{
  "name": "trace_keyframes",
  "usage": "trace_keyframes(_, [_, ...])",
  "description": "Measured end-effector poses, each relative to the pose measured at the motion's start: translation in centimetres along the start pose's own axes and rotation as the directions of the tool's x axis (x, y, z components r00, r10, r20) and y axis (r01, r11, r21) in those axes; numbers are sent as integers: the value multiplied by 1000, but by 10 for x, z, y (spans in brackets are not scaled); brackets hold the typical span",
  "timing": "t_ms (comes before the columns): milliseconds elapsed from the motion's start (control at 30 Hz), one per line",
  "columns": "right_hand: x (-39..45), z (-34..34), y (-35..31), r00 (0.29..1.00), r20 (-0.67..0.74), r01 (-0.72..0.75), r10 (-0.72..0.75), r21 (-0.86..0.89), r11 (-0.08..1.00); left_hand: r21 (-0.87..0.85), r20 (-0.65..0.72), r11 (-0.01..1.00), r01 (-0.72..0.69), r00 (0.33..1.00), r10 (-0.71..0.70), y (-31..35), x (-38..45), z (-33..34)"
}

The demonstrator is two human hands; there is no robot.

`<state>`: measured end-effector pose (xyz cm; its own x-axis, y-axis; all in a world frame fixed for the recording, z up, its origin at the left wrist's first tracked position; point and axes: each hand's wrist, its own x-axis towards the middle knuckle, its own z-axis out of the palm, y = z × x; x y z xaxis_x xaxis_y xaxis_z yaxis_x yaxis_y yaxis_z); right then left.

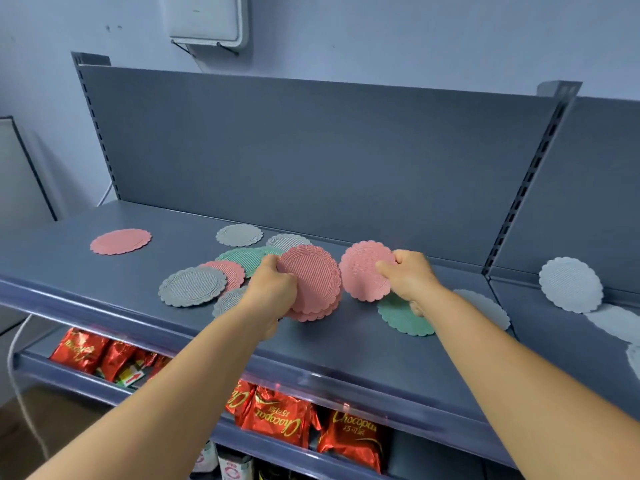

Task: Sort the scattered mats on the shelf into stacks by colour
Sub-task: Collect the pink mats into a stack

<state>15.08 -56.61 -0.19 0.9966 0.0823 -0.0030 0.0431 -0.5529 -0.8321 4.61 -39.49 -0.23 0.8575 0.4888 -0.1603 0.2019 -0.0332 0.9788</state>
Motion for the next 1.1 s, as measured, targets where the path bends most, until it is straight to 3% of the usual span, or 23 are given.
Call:
trace_keyframes(167, [37,-9,16,994,-109,-21,4,-154,988,-15,10,1000,-6,1000,6,7,14,21])
trace_keyframes(533, [69,-12,35,997,-70,-44,15,-436,899,38,21,999,-15,1000,14,8,48,43])
trace_keyframes(900, [85,-25,32,993,22,-97,119,-437,894,40,-1,999,-4,1000,4,5,57,55])
trace_keyframes(1100, [85,-28,42,995,49,-67,84,-286,956,16,-13,999,-28,1000,28,6,56,58])
